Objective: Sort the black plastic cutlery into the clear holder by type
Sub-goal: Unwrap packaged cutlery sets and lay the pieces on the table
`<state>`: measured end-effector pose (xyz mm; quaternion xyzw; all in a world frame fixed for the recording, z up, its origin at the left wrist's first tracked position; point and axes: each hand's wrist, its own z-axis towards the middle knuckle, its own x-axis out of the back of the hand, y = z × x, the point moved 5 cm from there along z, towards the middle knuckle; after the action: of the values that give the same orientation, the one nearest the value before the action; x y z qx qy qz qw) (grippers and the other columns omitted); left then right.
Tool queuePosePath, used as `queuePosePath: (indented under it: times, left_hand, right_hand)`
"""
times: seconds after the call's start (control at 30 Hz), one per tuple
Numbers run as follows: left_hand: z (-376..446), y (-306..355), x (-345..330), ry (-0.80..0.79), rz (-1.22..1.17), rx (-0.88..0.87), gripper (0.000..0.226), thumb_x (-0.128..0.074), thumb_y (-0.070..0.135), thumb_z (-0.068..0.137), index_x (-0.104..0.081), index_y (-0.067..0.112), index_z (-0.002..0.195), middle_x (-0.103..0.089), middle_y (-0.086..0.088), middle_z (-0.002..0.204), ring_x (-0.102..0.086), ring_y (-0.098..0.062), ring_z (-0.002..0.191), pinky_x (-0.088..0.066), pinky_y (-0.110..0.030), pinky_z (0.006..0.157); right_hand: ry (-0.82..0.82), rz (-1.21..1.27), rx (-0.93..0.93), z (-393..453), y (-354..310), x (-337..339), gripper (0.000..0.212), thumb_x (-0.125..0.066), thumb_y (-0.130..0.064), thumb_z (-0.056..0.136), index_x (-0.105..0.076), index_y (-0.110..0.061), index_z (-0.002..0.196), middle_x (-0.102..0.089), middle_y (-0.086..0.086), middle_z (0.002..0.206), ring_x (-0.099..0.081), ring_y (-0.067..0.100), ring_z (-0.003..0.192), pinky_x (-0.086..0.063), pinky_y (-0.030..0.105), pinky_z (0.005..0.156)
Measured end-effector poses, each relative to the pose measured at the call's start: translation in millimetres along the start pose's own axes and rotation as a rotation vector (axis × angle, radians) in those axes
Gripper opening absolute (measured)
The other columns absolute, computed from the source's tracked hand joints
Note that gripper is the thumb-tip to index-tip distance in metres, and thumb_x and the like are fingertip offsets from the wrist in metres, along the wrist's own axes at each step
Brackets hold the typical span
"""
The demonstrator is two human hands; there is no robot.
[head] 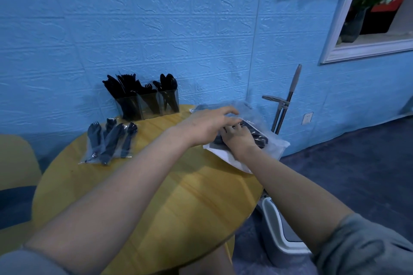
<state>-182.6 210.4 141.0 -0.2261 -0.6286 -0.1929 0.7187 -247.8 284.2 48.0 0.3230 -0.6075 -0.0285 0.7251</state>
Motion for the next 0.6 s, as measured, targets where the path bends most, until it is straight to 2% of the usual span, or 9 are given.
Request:
queuePosePath:
  times: [0.07,0.17,0.23,0.3,0.33,0.4,0.5,0.57,0.6]
  left_hand:
    - [-4,-2,4,0.025,0.020,0.035,0.069,-0.040,-0.010,0.089,-0.037,0.034,0.143,-0.023,0.012,0.153,-0.053,-0.021,0.108,-0.045,-0.035,0.069]
    - [-8,-2,5,0.038,0.075,0.060,0.072,-0.041,-0.012,0.087,-0.037,0.032,0.143,-0.022,0.009,0.153,-0.052,-0.023,0.110,-0.040,-0.033,0.063]
    - [-8,-4,1,0.050,0.089,0.055,0.070,-0.041,-0.012,0.087,-0.038,0.031,0.143,-0.022,0.008,0.153,-0.051,-0.024,0.115,-0.046,-0.036,0.070]
    - [-8,-8,-4,0.051,0.071,0.062,0.070,-0.040,-0.012,0.088,-0.039,0.033,0.142,-0.022,0.009,0.153,-0.048,-0.023,0.120,-0.047,-0.036,0.076]
    - [-8,-10,-5,0.050,0.058,0.066,0.070,-0.039,-0.010,0.090,-0.039,0.035,0.142,-0.022,0.010,0.153,-0.048,-0.023,0.121,-0.045,-0.035,0.076]
    - [-8,-13,-7,0.045,0.026,0.075,0.066,-0.039,-0.006,0.093,-0.038,0.038,0.142,-0.022,0.011,0.153,-0.048,-0.022,0.121,-0.045,-0.035,0.078]
    - [-8,-19,-11,0.045,-0.123,0.113,0.056,-0.040,0.000,0.096,-0.044,0.036,0.139,-0.028,0.009,0.151,-0.045,-0.019,0.124,-0.045,-0.038,0.090]
    - [-7,-20,-14,0.066,-0.271,0.116,0.051,-0.042,-0.001,0.096,-0.049,0.028,0.137,-0.035,0.004,0.146,-0.046,-0.018,0.123,-0.040,-0.028,0.097]
    - [-7,-19,-17,0.069,-0.316,0.116,0.049,-0.043,-0.002,0.095,-0.050,0.024,0.136,-0.038,0.002,0.143,-0.046,-0.017,0.122,-0.035,-0.020,0.096]
  right_hand:
    - [0.071,0.051,0.014,-6,4,-1,0.056,-0.055,-0.011,0.091,-0.031,-0.007,0.141,-0.036,0.013,0.142,-0.043,0.034,0.126,-0.039,0.040,0.098]
    - [0.255,0.235,-0.018,-23,14,-1,0.042,-0.050,-0.008,0.092,-0.042,-0.009,0.133,-0.049,0.010,0.132,-0.053,0.031,0.114,-0.046,0.039,0.085]
    - [0.435,0.353,-0.024,-40,17,5,0.045,-0.067,-0.005,0.078,-0.056,-0.006,0.121,-0.061,0.011,0.117,-0.064,0.030,0.095,-0.052,0.036,0.068]
    - [0.560,0.399,-0.014,-56,18,8,0.052,-0.084,-0.004,0.052,-0.068,-0.006,0.102,-0.069,0.008,0.095,-0.068,0.025,0.069,-0.046,0.026,0.045]
    - [0.603,0.438,-0.012,-63,19,8,0.053,-0.087,-0.006,0.048,-0.069,-0.007,0.098,-0.070,0.006,0.091,-0.067,0.024,0.065,-0.043,0.023,0.041]
    - [0.679,0.485,0.028,-75,19,4,0.055,-0.089,-0.010,0.051,-0.066,-0.009,0.101,-0.069,0.005,0.094,-0.067,0.025,0.069,-0.044,0.024,0.042]
    - [0.665,0.486,0.084,-83,15,-2,0.061,-0.087,-0.023,0.063,-0.051,-0.017,0.112,-0.062,0.004,0.120,-0.066,0.026,0.089,-0.050,0.028,0.048]
    - [0.642,0.474,0.110,-82,13,-3,0.058,-0.085,-0.019,0.066,-0.048,-0.019,0.111,-0.055,0.004,0.134,-0.058,0.026,0.108,-0.053,0.030,0.056]
    - [0.615,0.488,0.136,-79,11,-1,0.057,-0.085,-0.018,0.065,-0.049,-0.018,0.110,-0.054,0.006,0.135,-0.054,0.028,0.115,-0.056,0.033,0.065]
